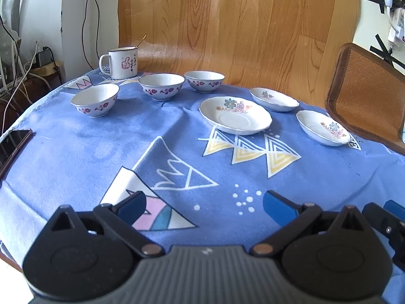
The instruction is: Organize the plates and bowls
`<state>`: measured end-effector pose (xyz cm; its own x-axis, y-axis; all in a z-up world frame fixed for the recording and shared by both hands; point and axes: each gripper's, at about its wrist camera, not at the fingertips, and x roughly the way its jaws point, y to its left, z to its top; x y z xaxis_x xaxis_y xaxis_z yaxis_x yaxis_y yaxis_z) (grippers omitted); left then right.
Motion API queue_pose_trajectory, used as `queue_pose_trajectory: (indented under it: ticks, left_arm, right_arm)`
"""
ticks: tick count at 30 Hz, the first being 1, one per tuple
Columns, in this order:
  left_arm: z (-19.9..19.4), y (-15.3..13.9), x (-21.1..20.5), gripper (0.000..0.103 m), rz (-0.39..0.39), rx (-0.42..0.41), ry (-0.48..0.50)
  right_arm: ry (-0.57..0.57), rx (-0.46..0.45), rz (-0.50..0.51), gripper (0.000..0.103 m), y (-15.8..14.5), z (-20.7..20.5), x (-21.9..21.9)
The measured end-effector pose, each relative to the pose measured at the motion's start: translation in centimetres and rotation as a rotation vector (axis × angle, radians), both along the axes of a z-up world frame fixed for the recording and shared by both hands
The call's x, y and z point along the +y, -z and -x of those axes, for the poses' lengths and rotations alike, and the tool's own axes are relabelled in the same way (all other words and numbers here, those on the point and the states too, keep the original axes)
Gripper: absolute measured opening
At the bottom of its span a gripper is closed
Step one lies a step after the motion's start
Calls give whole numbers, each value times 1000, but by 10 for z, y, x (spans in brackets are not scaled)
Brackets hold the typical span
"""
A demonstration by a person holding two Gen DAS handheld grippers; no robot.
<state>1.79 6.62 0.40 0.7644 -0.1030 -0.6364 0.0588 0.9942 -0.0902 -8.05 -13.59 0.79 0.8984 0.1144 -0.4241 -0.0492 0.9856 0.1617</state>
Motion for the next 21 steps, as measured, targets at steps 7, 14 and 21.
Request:
queue_pose_trajectory:
  ticks: [7, 14, 21]
  left_arm:
    - [-18, -14, 21, 100, -15, -152, -25]
    - [-45, -12, 17, 97, 10, -71, -10]
    - [-33, 0, 14, 98, -14, -51, 0]
  right_arm:
    - [16, 1, 13, 57, 1, 0, 5]
    - [32, -18, 13, 57, -3, 5, 6]
    - [4, -3, 2, 57, -1, 3, 9]
